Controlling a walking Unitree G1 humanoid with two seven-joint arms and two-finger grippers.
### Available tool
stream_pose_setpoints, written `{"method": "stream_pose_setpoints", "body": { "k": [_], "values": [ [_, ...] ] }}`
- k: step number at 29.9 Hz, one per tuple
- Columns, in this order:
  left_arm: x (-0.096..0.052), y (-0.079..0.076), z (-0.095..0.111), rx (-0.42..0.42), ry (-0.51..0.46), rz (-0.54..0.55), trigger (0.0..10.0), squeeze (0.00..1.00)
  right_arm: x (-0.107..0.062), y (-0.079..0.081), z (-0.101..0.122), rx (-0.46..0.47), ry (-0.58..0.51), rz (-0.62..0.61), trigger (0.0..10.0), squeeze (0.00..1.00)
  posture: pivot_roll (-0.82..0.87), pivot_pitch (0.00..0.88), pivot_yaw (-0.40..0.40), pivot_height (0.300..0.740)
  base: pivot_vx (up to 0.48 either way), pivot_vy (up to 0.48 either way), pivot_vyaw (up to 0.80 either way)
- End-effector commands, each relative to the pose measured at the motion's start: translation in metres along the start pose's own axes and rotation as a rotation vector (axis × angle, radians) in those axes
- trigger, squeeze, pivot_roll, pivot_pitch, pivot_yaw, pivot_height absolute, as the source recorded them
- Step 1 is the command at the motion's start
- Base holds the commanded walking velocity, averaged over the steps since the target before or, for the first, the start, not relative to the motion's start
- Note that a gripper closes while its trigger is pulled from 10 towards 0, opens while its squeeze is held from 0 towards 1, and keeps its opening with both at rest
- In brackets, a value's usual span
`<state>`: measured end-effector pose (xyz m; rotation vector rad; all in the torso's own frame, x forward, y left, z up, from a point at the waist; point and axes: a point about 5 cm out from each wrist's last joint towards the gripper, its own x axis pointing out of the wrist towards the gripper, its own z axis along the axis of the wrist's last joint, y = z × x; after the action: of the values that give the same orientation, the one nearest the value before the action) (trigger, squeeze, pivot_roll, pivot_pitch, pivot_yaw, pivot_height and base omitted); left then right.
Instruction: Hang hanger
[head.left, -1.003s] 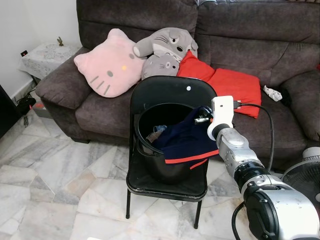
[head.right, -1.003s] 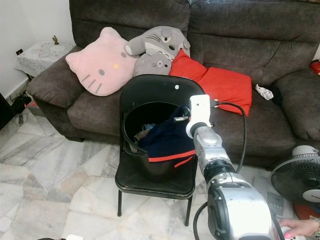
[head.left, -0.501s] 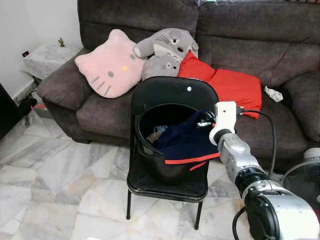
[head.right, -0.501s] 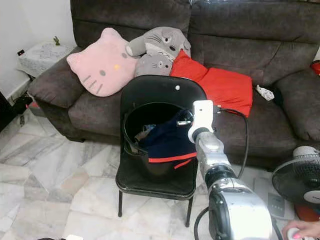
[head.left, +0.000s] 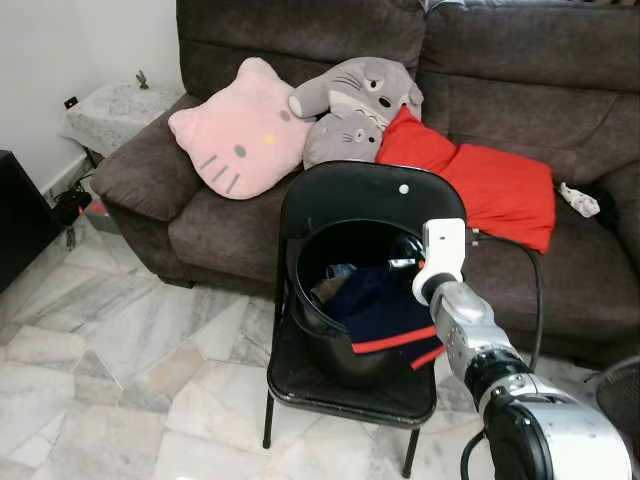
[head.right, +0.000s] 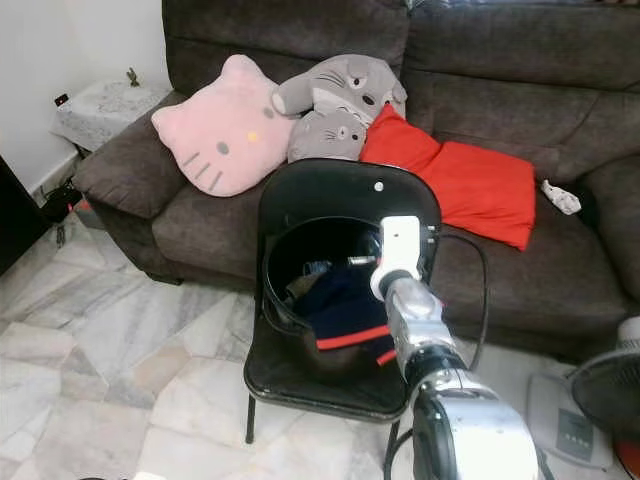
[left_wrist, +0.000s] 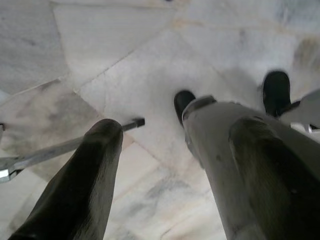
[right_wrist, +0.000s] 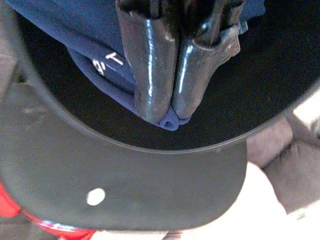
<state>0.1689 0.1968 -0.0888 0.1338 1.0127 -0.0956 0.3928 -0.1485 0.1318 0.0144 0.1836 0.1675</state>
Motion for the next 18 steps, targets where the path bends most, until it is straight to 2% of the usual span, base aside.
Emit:
{"method": "stream_pose_setpoints", "body": {
  "k": [1, 2, 3, 11, 12, 13, 18],
  "values": [
    [-0.003, 0.0, -0.018, 0.015, 0.064, -0.005, 10.0, 0.0, 0.001, 0.009, 0.0, 0.003, -0.011, 0.028, 2.7, 0.0, -0.06, 0.105, 0.014, 0.74, 0.0, 0.0, 0.0],
    [-0.003, 0.0, -0.018, 0.016, 0.065, -0.006, 10.0, 0.0, 0.001, 0.01, -0.003, 0.006, -0.002, 0.025, 5.4, 0.0, -0.06, 0.107, 0.013, 0.74, 0.0, 0.0, 0.0],
    [-0.003, 0.0, -0.018, 0.014, 0.066, -0.007, 10.0, 0.0, 0.0, 0.011, -0.008, 0.012, 0.009, 0.023, 10.0, 0.0, -0.06, 0.107, 0.013, 0.74, 0.0, 0.0, 0.0],
    [-0.003, 0.0, -0.018, 0.017, 0.073, -0.018, 10.0, 0.0, -0.007, 0.015, -0.031, 0.052, 0.045, 0.029, 10.0, 0.0, -0.07, 0.113, 0.015, 0.74, 0.0, 0.0, 0.0],
    [-0.003, 0.0, -0.018, 0.016, 0.074, -0.022, 10.0, 0.0, -0.008, 0.015, -0.034, 0.062, 0.054, 0.023, 10.0, 0.59, -0.07, 0.114, 0.015, 0.74, 0.0, 0.0, 0.0],
    [-0.003, 0.0, -0.018, 0.016, 0.076, -0.029, 10.0, 0.0, -0.01, 0.015, -0.04, 0.074, 0.078, 0.014, 10.0, 1.0, -0.07, 0.114, 0.016, 0.74, 0.0, 0.0, 0.0],
    [-0.003, -0.001, -0.018, 0.022, 0.078, -0.032, 10.0, 0.0, -0.014, 0.018, -0.052, 0.076, 0.101, 0.024, 10.0, 1.0, -0.08, 0.115, 0.018, 0.74, 0.0, 0.0, 0.0]
  ]
}}
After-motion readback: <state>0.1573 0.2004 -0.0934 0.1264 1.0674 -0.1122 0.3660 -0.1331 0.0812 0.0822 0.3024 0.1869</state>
